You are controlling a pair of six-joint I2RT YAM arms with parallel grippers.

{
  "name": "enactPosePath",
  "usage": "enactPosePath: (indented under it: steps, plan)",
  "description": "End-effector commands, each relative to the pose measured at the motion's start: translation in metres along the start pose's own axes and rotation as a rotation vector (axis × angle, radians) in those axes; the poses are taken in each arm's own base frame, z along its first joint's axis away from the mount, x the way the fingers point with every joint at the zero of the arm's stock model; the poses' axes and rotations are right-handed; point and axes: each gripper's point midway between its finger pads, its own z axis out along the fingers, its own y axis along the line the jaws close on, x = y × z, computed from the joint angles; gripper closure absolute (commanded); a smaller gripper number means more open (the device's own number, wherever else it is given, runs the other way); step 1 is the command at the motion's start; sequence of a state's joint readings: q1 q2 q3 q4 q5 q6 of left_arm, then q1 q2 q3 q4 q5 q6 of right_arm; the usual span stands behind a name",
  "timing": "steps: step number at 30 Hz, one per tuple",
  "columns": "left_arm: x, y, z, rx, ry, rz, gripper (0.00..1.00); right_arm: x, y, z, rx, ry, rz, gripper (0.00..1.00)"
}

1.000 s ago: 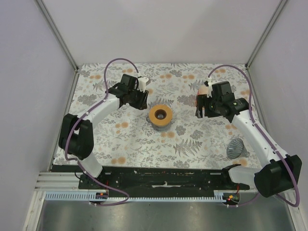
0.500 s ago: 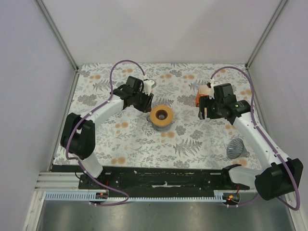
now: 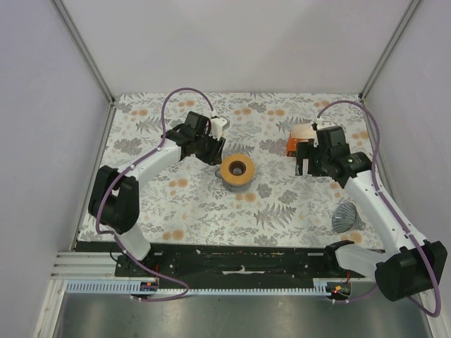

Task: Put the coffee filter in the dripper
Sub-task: Place the dripper holder onto the coffee server, then pick up the coffee dripper from the center of the board.

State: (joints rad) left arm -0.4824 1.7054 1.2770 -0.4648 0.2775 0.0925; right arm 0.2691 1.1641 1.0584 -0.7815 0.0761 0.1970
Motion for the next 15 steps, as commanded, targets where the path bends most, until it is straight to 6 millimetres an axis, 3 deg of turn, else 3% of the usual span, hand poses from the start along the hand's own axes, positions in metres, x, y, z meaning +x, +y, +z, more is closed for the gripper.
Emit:
enactPosePath:
  steps: [1,9,15]
  plan:
    - [-0.037,0.006,-0.029,-0.069,-0.105,0.087,0.52,-0.004,-0.042,-0.012,0.228,-0.099,0.145,0.02]
    - [-0.051,0.01,-0.06,-0.134,-0.154,0.122,0.37,0.025,-0.095,-0.032,0.476,-0.231,0.451,0.02]
    - [-0.06,0.011,-0.077,-0.159,-0.176,0.127,0.3,0.062,-0.143,-0.041,0.686,-0.308,0.699,0.02]
